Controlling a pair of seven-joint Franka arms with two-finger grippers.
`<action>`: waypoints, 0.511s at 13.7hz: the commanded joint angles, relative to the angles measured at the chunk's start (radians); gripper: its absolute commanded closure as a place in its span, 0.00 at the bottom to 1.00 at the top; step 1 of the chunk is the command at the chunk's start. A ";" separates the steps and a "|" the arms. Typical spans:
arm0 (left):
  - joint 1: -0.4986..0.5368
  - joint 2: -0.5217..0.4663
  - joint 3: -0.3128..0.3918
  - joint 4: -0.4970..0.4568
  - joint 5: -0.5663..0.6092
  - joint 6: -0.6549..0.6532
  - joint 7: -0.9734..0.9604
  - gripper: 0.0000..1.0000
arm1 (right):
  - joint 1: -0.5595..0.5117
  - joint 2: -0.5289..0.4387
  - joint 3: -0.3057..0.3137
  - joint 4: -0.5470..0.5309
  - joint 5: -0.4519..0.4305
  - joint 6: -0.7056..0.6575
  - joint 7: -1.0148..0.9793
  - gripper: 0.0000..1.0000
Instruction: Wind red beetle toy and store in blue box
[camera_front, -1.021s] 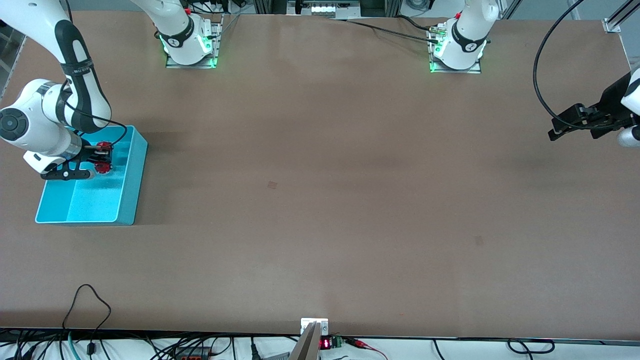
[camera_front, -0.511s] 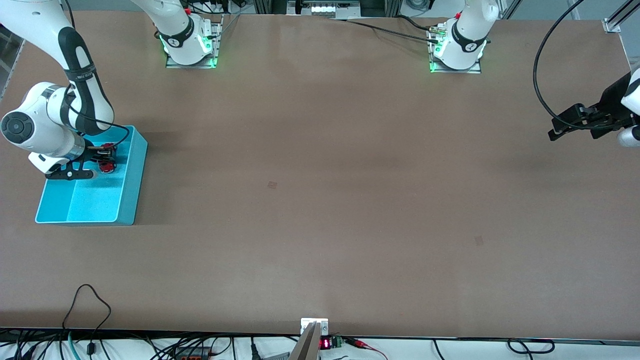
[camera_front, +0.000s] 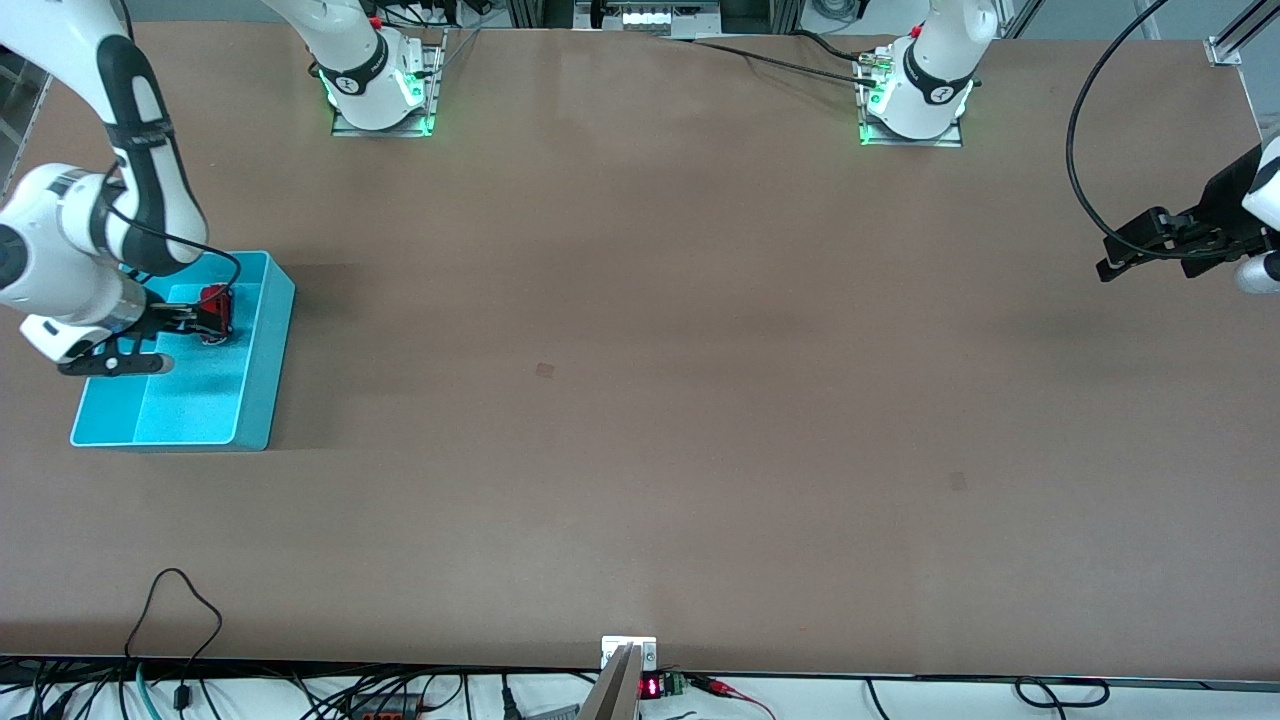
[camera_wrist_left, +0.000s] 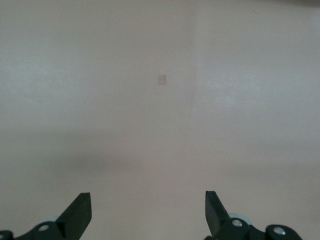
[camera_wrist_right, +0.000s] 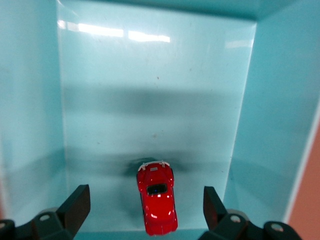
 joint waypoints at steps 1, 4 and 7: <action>0.001 -0.010 0.000 -0.008 0.019 0.010 0.025 0.00 | -0.013 -0.044 0.044 0.168 0.001 -0.227 0.001 0.00; 0.001 -0.015 -0.002 -0.008 0.017 0.006 0.027 0.00 | -0.042 -0.056 0.155 0.392 0.001 -0.500 0.010 0.00; 0.000 -0.024 -0.003 -0.011 0.011 -0.005 0.025 0.00 | -0.092 -0.083 0.302 0.520 -0.002 -0.631 0.012 0.00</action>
